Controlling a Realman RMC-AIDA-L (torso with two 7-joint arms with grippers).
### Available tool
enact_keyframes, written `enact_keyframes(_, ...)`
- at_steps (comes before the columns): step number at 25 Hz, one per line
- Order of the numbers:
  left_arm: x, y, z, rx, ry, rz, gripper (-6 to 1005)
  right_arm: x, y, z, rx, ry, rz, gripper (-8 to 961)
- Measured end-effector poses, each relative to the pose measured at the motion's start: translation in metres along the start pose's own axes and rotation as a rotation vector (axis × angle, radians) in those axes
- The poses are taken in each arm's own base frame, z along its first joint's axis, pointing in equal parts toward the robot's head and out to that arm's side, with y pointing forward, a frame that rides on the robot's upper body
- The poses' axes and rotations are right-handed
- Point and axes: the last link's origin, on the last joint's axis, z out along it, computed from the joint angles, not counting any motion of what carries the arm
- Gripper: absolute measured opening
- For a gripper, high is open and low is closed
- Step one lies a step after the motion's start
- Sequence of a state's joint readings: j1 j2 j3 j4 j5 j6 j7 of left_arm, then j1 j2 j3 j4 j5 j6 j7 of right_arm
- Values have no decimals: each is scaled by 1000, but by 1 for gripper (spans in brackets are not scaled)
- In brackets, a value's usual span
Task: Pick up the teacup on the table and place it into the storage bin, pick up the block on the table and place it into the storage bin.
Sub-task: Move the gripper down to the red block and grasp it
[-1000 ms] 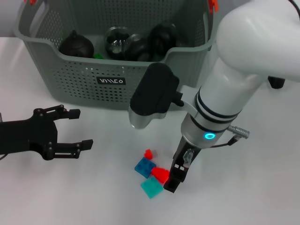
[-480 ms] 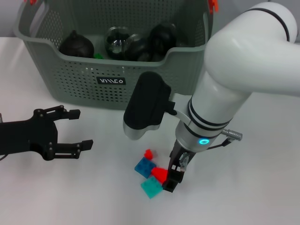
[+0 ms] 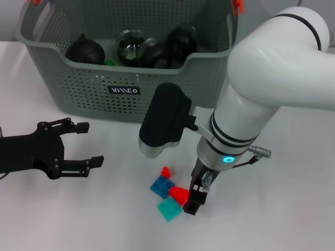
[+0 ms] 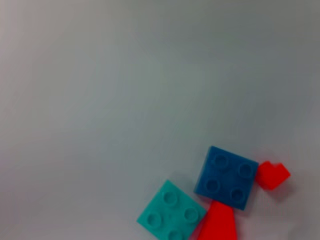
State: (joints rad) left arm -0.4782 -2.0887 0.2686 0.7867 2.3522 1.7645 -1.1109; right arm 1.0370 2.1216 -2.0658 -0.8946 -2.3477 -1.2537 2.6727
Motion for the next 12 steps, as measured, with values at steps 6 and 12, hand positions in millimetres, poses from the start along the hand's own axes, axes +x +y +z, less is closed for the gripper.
enact_keyframes(6, 0, 0, 1, -2, 2, 0, 904, 1, -3, 2, 7, -4, 7, 820)
enact_keyframes(12, 0, 0, 1, -3, 1, 1, 904, 1, -6, 2, 18, -12, 17, 817)
